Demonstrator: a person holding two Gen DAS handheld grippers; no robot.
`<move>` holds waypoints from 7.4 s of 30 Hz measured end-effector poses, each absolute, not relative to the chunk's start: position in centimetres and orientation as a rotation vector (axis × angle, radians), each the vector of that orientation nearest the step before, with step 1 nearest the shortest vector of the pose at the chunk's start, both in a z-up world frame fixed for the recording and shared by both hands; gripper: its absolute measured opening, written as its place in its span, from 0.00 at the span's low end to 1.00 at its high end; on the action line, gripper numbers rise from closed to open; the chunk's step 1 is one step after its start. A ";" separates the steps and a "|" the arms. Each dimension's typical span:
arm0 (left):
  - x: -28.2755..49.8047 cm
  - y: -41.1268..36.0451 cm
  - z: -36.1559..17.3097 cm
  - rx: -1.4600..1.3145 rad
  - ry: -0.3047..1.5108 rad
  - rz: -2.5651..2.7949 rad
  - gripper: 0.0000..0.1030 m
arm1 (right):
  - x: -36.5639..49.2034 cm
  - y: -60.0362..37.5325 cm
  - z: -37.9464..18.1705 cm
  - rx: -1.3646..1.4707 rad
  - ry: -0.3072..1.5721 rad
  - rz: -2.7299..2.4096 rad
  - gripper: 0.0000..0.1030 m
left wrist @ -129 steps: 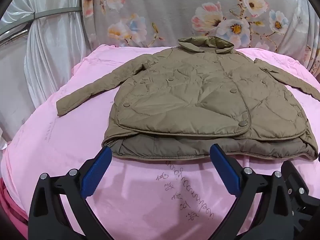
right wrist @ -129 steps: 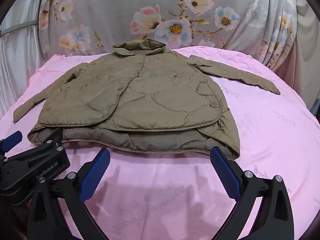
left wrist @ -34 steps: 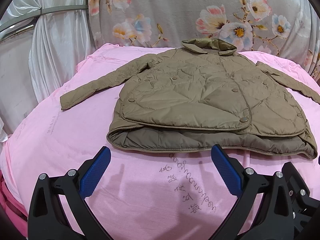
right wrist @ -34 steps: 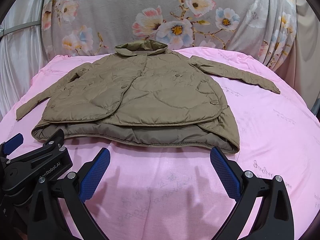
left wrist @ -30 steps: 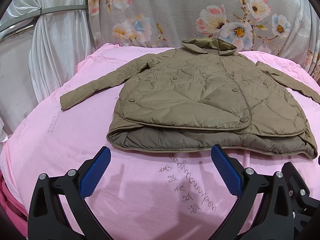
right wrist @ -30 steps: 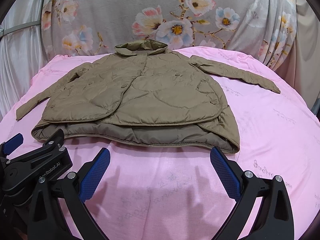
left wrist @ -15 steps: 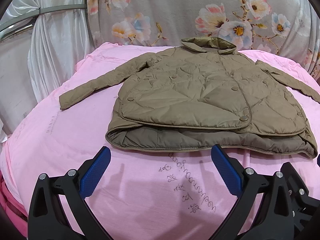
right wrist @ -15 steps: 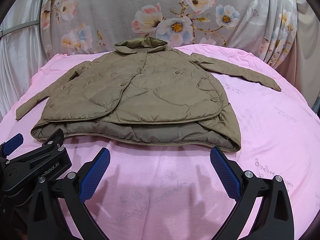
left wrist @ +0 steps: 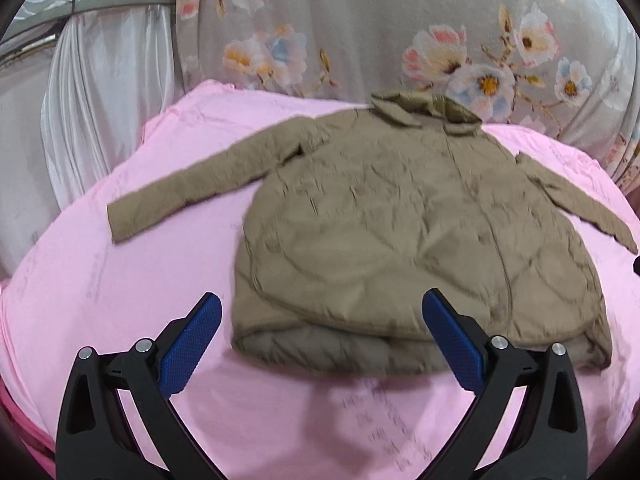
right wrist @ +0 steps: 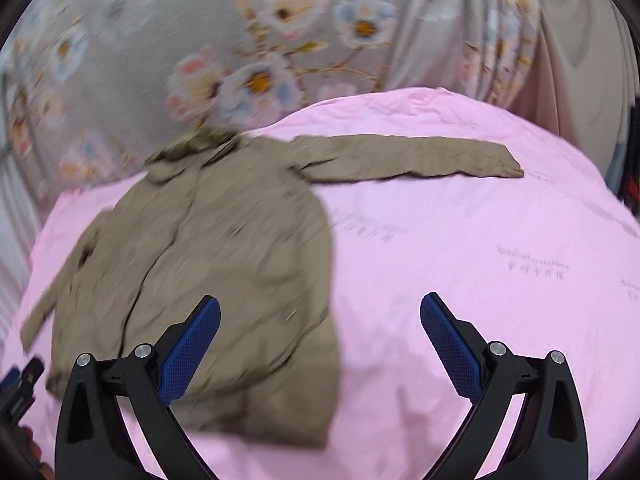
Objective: Fold large clothes
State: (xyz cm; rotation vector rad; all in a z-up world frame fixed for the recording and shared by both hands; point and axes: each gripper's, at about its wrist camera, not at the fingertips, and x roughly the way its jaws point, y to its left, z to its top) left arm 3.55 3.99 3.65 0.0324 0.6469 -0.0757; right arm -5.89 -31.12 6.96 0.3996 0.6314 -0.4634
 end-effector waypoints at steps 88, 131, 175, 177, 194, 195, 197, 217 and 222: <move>30.8 0.6 12.2 -0.160 0.627 -0.271 0.01 | 22.2 -39.9 9.2 0.620 0.483 -0.124 0.03; 32.4 -8.5 -1.6 0.089 0.819 -0.243 0.57 | 27.9 -24.0 -1.0 0.160 0.873 -0.085 0.19; 25.4 31.3 -1.6 -0.822 0.799 0.240 0.03 | 18.5 -19.1 0.4 0.125 0.784 -0.067 0.49; 25.4 30.4 0.9 -0.715 0.743 0.249 0.03 | 18.5 -19.2 0.3 0.130 0.785 -0.065 0.49; 26.5 2.5 19.5 -0.215 0.569 -0.316 0.02 | 18.3 -22.1 1.4 0.289 0.740 -0.053 0.49; 26.4 0.5 19.3 -0.202 0.592 -0.351 0.02 | 18.3 -22.8 1.6 0.306 0.733 -0.061 0.49; 26.0 -3.1 18.2 -0.171 0.636 -0.399 0.06 | 18.2 -23.9 2.1 0.324 0.718 -0.081 0.49; 25.2 7.1 1.7 -0.376 0.963 -0.167 0.64 | 20.4 -27.6 2.2 0.489 0.796 -0.048 0.57; 24.5 7.6 0.5 -0.316 0.952 -0.189 0.58 | 21.8 -25.8 0.7 0.414 0.849 -0.141 0.54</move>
